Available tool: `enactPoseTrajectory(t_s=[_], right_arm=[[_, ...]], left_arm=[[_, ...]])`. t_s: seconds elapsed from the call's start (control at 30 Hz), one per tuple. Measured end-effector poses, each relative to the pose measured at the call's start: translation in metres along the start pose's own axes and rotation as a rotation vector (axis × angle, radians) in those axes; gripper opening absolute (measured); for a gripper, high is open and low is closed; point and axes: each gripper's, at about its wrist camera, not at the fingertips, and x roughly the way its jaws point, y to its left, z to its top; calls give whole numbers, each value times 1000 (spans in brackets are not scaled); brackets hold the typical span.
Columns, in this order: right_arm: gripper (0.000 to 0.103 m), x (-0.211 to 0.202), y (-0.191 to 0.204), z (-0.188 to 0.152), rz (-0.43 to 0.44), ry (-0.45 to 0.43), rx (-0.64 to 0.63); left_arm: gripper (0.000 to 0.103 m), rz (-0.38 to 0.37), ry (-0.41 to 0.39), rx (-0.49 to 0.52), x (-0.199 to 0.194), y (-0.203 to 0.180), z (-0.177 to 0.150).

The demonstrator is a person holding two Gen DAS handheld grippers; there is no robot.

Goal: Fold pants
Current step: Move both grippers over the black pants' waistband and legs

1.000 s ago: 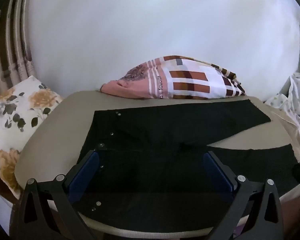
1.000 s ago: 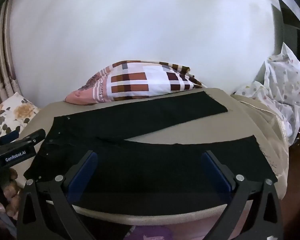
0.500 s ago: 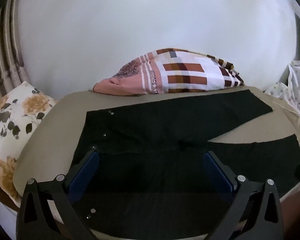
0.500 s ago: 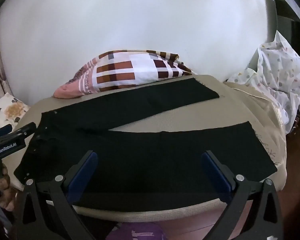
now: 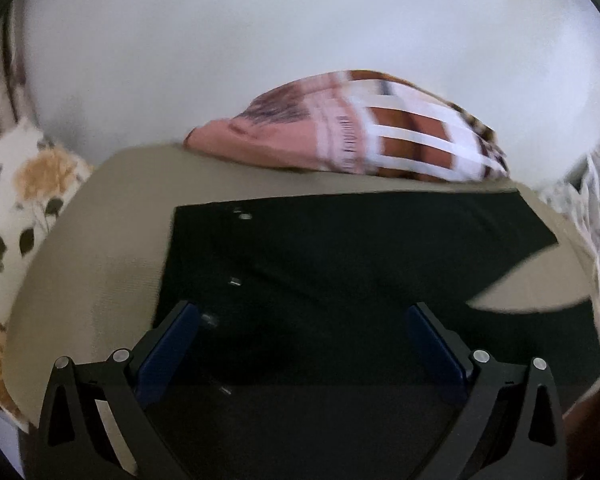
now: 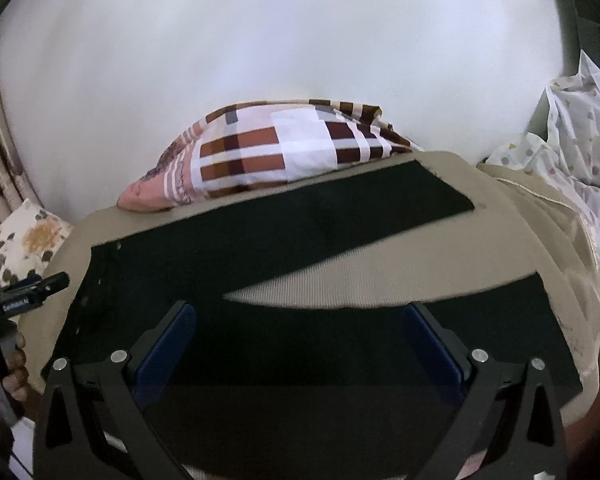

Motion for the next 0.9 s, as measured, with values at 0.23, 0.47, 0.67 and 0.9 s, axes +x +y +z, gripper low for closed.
enactPoseTrajectory(t_s=[0.23,0.47,0.67,0.9], right_arm=[[103,36,7,13,1,44,4],[103,60,13,5,-11,117,-12],[103,68,14,11,-31,139,-5],[103,76,24,8,-32,171,-20]], left_arm=[[99,-107,213,-202,75,109,55],[75,-264,305,-281,151,190,79],[75,-309,312,-170,180,202,89],[75,-349,356,-64,209,200,106]])
